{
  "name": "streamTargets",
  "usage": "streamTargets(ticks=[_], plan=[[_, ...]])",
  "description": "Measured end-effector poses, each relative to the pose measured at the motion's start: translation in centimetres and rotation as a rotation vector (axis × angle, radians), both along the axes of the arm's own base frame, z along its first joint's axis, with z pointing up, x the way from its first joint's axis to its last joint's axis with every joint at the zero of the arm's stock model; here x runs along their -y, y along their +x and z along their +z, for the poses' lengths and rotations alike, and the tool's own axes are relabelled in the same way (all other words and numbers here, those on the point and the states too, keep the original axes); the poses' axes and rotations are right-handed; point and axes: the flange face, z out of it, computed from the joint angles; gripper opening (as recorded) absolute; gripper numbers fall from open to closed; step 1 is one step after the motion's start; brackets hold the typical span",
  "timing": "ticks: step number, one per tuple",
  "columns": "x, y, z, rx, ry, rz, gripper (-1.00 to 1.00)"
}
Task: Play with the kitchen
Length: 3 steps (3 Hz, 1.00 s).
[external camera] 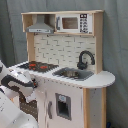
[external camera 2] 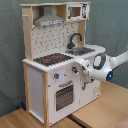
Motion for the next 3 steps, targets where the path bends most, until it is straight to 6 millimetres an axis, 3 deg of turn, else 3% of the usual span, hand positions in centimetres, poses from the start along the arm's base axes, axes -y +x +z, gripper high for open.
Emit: streamTargets(ticks=[1,2,3], plan=[[-0.2,-0.1,-0.1,0.002,0.019,0.002,-1.0],[-0.3,-0.2,-0.1,0.002,0.016,0.004,1.0],[-1.3,-1.4,-1.3,0.049,-0.139,0.046,1.0]])
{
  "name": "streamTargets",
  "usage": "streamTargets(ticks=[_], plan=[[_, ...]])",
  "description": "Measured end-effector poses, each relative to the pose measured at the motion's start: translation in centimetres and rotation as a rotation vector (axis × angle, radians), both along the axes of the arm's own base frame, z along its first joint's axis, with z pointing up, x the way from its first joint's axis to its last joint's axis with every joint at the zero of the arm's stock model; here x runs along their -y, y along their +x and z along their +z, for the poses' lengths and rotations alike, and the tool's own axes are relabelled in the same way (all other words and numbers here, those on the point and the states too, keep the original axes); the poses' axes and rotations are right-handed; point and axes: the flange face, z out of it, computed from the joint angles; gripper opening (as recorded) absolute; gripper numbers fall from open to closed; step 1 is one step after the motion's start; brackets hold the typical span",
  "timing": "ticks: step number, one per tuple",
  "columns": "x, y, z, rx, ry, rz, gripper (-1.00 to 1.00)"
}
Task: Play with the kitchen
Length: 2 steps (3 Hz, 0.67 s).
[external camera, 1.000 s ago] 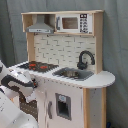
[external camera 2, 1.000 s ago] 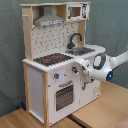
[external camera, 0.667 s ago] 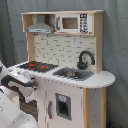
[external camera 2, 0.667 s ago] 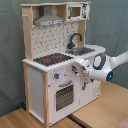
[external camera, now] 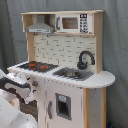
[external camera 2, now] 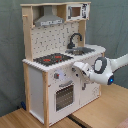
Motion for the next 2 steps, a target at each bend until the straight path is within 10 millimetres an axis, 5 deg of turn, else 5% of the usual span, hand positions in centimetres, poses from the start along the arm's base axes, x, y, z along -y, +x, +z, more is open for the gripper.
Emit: streamTargets(ticks=[1,2], plan=[[-1.2,-0.9,0.8,0.083,-0.061,0.017,1.0],[0.0,-1.7,-0.1,0.127,-0.073,-0.004,1.0]])
